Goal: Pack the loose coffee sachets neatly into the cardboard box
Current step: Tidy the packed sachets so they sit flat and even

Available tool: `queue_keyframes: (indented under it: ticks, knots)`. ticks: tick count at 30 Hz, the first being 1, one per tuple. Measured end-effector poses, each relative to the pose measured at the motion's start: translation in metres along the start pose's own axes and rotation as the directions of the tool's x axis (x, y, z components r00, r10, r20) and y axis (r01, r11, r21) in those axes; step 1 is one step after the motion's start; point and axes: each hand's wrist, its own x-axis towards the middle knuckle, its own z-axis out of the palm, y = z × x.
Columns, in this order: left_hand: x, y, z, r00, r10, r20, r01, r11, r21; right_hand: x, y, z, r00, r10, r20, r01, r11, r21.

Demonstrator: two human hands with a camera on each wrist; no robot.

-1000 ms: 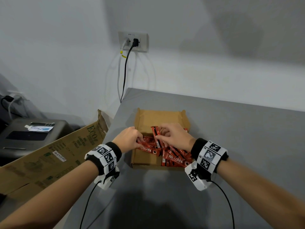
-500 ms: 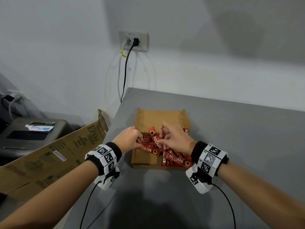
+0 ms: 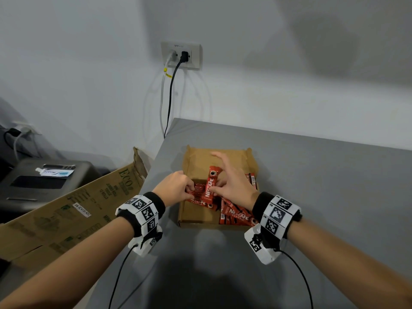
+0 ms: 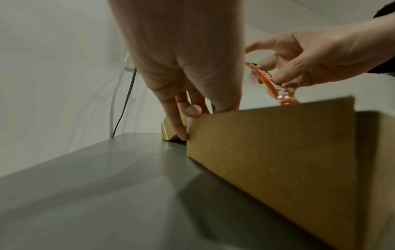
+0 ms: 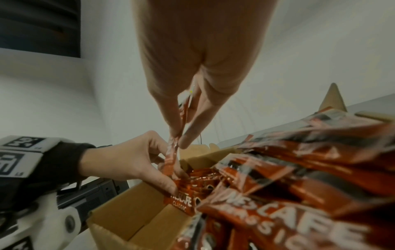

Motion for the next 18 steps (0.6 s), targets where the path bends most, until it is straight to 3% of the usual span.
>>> queue_keyframes:
  ticks: [3,6,13,18]
  knots:
    - [0.000,0.000,0.000,1.000,0.003,-0.001,-0.003,1.000,0.009,0.003,0.001,0.005,0.991,-0.105,-0.078,0.094,0.987,-0.127]
    - [-0.001,0.001,0.000,1.000,0.008,0.000,-0.008,1.000,0.026,0.001,-0.001,0.017,1.000,0.001,-0.002,-0.002,0.990,-0.144]
    - [-0.002,-0.003,-0.002,1.000,-0.005,0.008,0.005,0.999,0.033,0.002,-0.001,0.037,0.983,0.145,0.108,-0.085,0.898,-0.432]
    - [-0.004,-0.001,-0.002,1.000,-0.012,0.020,0.012,0.999,0.036,0.002,-0.007,0.048,0.979,0.047,0.198,0.081,0.803,-0.591]
